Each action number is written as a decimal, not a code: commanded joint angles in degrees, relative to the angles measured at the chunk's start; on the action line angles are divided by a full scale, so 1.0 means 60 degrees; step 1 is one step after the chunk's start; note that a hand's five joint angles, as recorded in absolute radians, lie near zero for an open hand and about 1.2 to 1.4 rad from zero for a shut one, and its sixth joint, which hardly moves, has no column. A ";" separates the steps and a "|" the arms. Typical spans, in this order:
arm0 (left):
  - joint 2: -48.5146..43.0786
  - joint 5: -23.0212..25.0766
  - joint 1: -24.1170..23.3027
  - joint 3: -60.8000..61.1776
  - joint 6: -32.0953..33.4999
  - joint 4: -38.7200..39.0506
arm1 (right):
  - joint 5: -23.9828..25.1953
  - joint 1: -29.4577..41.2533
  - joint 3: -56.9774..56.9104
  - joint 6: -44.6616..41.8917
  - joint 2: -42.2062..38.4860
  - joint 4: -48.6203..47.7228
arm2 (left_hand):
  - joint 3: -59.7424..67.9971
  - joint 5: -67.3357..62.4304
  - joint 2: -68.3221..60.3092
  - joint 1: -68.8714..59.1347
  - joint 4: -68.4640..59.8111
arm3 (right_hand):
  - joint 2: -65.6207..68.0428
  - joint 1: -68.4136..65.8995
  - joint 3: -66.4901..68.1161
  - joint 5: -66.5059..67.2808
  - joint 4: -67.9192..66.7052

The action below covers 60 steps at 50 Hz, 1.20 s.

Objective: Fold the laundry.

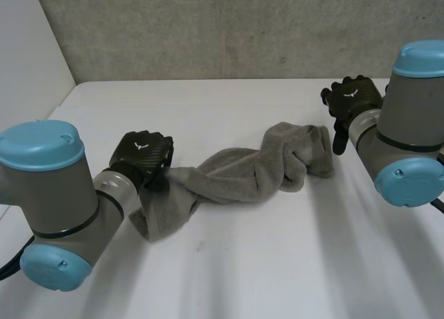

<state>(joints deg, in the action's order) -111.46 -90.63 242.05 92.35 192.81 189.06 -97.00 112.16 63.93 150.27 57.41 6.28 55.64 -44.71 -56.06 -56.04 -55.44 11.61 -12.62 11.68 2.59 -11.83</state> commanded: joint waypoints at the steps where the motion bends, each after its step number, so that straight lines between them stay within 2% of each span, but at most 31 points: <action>1: 0.0455 0.0018 0.0542 -0.0128 0.0032 -0.0264 | 0.1633 -0.0148 -0.0956 -0.0070 -0.1582 0.0462 | 0.4060 -0.4216 -0.3989 -0.3994 -0.4094 | -0.0268 0.0436 -0.0280 -0.0431 0.0305; 9: 0.0427 0.0061 0.0659 -0.0172 0.0164 -0.0279 | 0.1811 -0.0236 -0.1954 0.0706 -0.3210 -0.0504 | 0.4060 -0.4216 -0.3989 -0.3994 -0.4094 | -0.0268 0.0436 -0.0280 -0.0431 0.0305; 11: 0.0456 0.0061 0.0674 -0.0172 0.0179 -0.0293 | 0.1738 -0.0251 -0.2071 0.0852 -0.3387 -0.0753 | 0.4060 -0.4216 -0.3989 -0.3994 -0.4094 | 0.2630 -0.2462 0.2618 0.2467 -0.2594; 12: 0.0471 0.0047 0.0674 -0.0172 0.0164 -0.0308 | 0.1709 -0.0251 -0.2071 0.0867 -0.3373 -0.0798 | 0.4060 -0.4216 -0.3989 -0.3994 -0.4094 | 0.5950 -0.5783 0.5938 0.5788 -0.5914; 13: 0.0529 0.0061 0.0688 -0.0187 0.0179 -0.0366 | 0.1680 -0.0265 -0.2042 0.0853 -0.3228 -0.0914 | 0.4060 -0.4216 -0.3989 -0.3994 -0.4094 | 1.1146 -1.0978 1.1134 1.0983 -1.1109; 16: 0.0880 0.0032 0.0747 -0.0245 0.0120 -0.0615 | 0.1548 -0.0338 -0.1620 0.0955 -0.2396 -0.1032 | 0.4060 -0.4216 -0.3989 -0.3994 -0.4094 | 1.1398 -1.1231 1.1386 1.1236 -1.1362; 18: 0.1201 0.0032 0.0791 -0.0274 0.0091 -0.0820 | 0.1562 -0.0441 -0.1166 0.0999 -0.1706 -0.1076 | 0.4060 -0.4216 -0.3989 -0.3994 -0.4094 | 1.1398 -1.1231 1.1386 1.1236 -1.1362; 21: 0.2312 0.0105 0.0879 -0.0377 -0.0084 -0.1593 | 0.1839 -0.0791 -0.0185 0.0854 0.0340 -0.0916 | 0.4060 -0.4216 -0.3989 -0.3994 -0.4094 | 1.1398 -1.1231 1.1386 1.1236 -1.1362; 23: 0.2797 0.0120 0.0923 -0.0465 -0.0158 -0.1918 | 0.2030 -0.0909 0.0125 0.0722 0.1092 -0.0653 | 0.4060 -0.4216 -0.3989 -0.3994 -0.4094 | 1.1398 -1.1231 1.1386 1.1236 -1.1362; 26: 0.3967 0.0324 0.1054 -0.0698 -0.0348 -0.2693 | 0.2615 -0.1202 0.0448 0.0138 0.2555 0.0603 | 0.4060 -0.4216 -0.3989 -0.3994 -0.4094 | 1.1398 -1.1231 1.1386 1.1236 -1.1362; 31: 0.4864 0.0662 0.1245 -0.1050 -0.0509 -0.3412 | 0.3217 -0.1613 -0.0063 -0.0436 0.3175 0.1793 | 0.4060 -0.4216 -0.3989 -0.3994 -0.4094 | 1.1398 -1.1231 1.1386 1.1236 -1.1362; 35: 0.4647 0.0648 0.1392 -0.1329 -0.0510 -0.3765 | 0.3496 -0.1686 -0.0620 -0.0699 0.2664 0.2248 | 0.4060 -0.4216 -0.3989 -0.3994 -0.4094 | 1.1398 -1.1231 1.1386 1.1236 -1.1362; 40: 0.3052 0.0413 0.1450 -0.1855 -0.0378 -0.3809 | 0.3423 -0.1438 -0.1177 -0.1182 0.1215 0.2366 | 0.4060 -0.4216 -0.3989 -0.3994 -0.4094 | 1.1398 -1.1231 1.1386 1.1236 -1.1362; 44: 0.0709 0.0091 0.1480 -0.2967 -0.0042 -0.3459 | 0.3057 -0.1042 -0.1953 -0.1783 -0.0645 0.2001 | 0.4060 -0.4216 -0.3989 -0.3994 -0.4094 | 1.1398 -1.1231 1.1386 1.1236 -1.1362; 48: -0.1733 -0.0479 0.1495 -0.4736 0.0631 -0.2698 | 0.2297 -0.0633 -0.2802 -0.1872 -0.2459 0.0629 | 0.4060 -0.4216 -0.3989 -0.3994 -0.4094 | 1.1398 -1.1231 1.1386 1.1236 -1.1362; 49: -0.2075 -0.0510 0.1494 -0.5032 0.0734 -0.2623 | 0.2179 -0.0559 -0.2876 -0.1843 -0.2682 0.0304 | 0.4060 -0.4216 -0.3989 -0.3994 -0.4094 | 0.9591 -0.9423 0.9578 0.9428 -0.9554; 50: -0.2411 -0.0583 0.1494 -0.5311 0.0808 -0.2565 | 0.2061 -0.0529 -0.2935 -0.1813 -0.2858 -0.0047 | 0.3619 -0.3775 -0.3548 -0.3553 -0.3653 | 0.6298 -0.6130 0.6285 0.6135 -0.6261; 51: -0.2966 -0.0641 0.1494 -0.5821 0.0910 -0.2491 | 0.1799 -0.0457 -0.2965 -0.1784 -0.3135 -0.0820 | -0.0327 0.0171 0.0397 0.0393 0.0293 | -0.0064 0.0231 -0.0076 -0.0226 0.0100; 52: -0.3175 -0.0714 0.1480 -0.6058 0.0969 -0.2491 | 0.1652 -0.0441 -0.2950 -0.1769 -0.3196 -0.1233 | -0.3614 0.3458 0.3684 0.3679 0.3580 | -0.0268 0.0436 -0.0280 -0.0431 0.0305; 54: -0.3337 -0.0788 0.1436 -0.6411 0.1072 -0.2534 | 0.1359 -0.0412 -0.2834 -0.1711 -0.3153 -0.1937 | -0.7607 0.7451 0.7677 0.7673 0.7573 | -0.0268 0.0436 -0.0280 -0.0431 0.0305; 56: -0.3265 -0.0934 0.1421 -0.6515 0.1072 -0.2710 | 0.1065 -0.0383 -0.2469 -0.1682 -0.2832 -0.2773 | -0.7607 0.7451 0.7677 0.7673 0.7573 | -0.0268 0.0436 -0.0280 -0.0431 0.0305; 60: -0.2315 -0.1096 0.1465 -0.5741 0.0956 -0.2974 | 0.1093 -0.0470 -0.1298 -0.1418 -0.1486 -0.2996 | -0.7607 0.7451 0.7677 0.7673 0.7573 | -0.0268 0.0436 -0.0280 -0.0431 0.0305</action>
<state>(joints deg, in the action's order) -130.79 -95.97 250.76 54.58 199.07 173.28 -89.29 109.77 48.42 140.00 39.87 -6.61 12.15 -2.63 -12.10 -10.72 -11.68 11.61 -12.52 11.67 2.60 -11.82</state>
